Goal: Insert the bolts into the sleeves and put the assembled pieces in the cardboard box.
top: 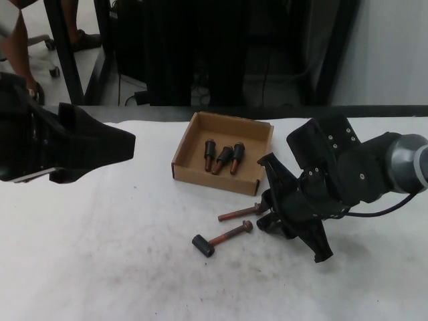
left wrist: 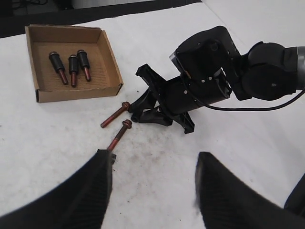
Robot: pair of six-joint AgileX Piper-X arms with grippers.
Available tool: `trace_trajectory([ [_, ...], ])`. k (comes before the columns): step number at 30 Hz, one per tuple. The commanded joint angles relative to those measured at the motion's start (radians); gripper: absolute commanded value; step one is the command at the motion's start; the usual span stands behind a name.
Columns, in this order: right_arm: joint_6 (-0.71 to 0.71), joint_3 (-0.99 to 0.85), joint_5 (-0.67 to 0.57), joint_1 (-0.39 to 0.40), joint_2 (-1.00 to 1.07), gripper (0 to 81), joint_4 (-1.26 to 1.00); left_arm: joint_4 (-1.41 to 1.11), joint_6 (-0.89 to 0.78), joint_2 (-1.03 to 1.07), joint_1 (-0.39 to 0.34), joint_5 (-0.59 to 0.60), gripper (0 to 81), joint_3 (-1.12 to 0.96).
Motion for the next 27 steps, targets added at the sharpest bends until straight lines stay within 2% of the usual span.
trace_trajectory([
  [1, -0.007, 0.002, -0.034, -0.001, 0.034, 31.8, 0.029, -0.023, 0.006, 0.002, 0.001, -0.019, 49.9, -0.003],
  [10, -0.008, 0.002, -0.034, -0.001, 0.034, 18.6, 0.051, -0.025, 0.006, 0.002, 0.001, -0.032, 49.9, -0.003],
  [16, -0.078, 0.0, -0.057, -0.001, 0.025, 0.6, 0.051, -0.039, 0.006, 0.002, 0.001, -0.044, 49.9, -0.003],
  [21, -0.188, 0.0, -0.09, -0.001, -0.018, 0.0, 0.051, -0.04, 0.006, 0.002, 0.001, -0.065, 49.9, -0.003],
  [25, -0.331, 0.0, -0.104, -0.001, -0.089, 0.0, 0.105, -0.04, 0.016, 0.005, 0.001, -0.069, 49.9, -0.003],
  [27, -0.447, 0.0, -0.101, -0.001, -0.14, 0.0, 0.169, -0.04, 0.032, 0.01, 0.001, -0.069, 49.9, -0.003],
])
